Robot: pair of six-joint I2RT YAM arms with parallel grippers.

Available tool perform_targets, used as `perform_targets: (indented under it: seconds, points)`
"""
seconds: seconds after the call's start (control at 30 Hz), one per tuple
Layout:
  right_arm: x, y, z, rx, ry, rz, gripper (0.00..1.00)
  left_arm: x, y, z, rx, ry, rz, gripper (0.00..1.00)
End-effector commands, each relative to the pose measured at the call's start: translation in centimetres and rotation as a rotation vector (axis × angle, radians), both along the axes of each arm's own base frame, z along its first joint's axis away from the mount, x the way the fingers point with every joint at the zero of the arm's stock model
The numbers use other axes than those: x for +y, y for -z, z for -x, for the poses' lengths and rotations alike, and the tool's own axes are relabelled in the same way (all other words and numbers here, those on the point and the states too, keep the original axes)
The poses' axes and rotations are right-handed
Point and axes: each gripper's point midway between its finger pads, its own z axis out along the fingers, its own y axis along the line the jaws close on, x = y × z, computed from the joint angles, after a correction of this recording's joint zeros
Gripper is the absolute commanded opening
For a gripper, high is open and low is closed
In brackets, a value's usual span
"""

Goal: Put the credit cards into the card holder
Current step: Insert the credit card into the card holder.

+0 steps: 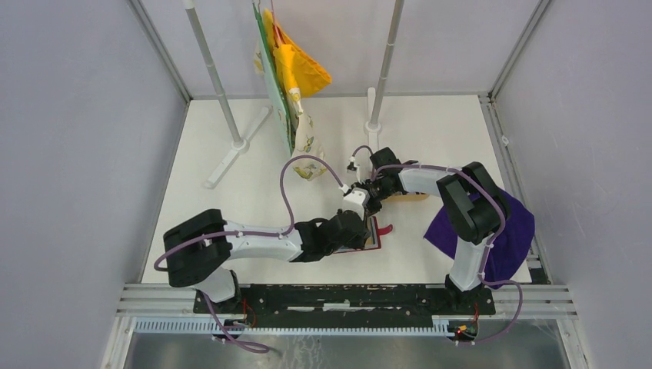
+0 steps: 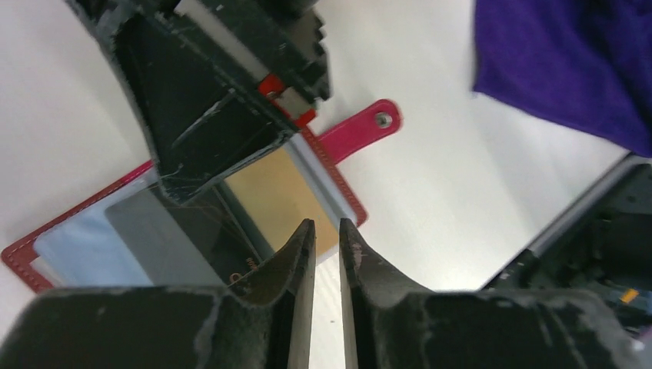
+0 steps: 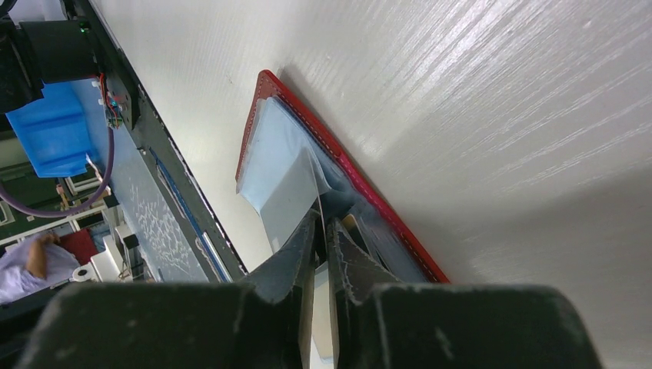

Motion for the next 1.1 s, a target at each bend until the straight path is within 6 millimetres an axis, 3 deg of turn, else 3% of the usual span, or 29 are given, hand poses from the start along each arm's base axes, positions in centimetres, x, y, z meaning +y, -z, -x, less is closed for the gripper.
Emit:
perform_targets:
  seconds: [0.0,0.5,0.8,1.07]
  points:
    - [0.4,0.1,-0.1,-0.010,-0.010,-0.018,0.15,0.9,0.3,-1.9,-0.028,-0.148,-0.065,0.24]
    - [0.4,0.3,0.0,-0.008,-0.013,-0.020,0.18,0.5,2.1,-3.0,-0.038,-0.186,-0.156,0.29]
    - [0.4,0.1,0.0,-0.017,-0.021,-0.026,0.22,2.3,2.6,-3.6,-0.056,-0.255,-0.217,0.40]
    - [0.5,-0.3,-0.2,-0.040,-0.034,-0.032,0.26,3.5,2.9,-3.7,-0.062,-0.288,-0.251,0.44]
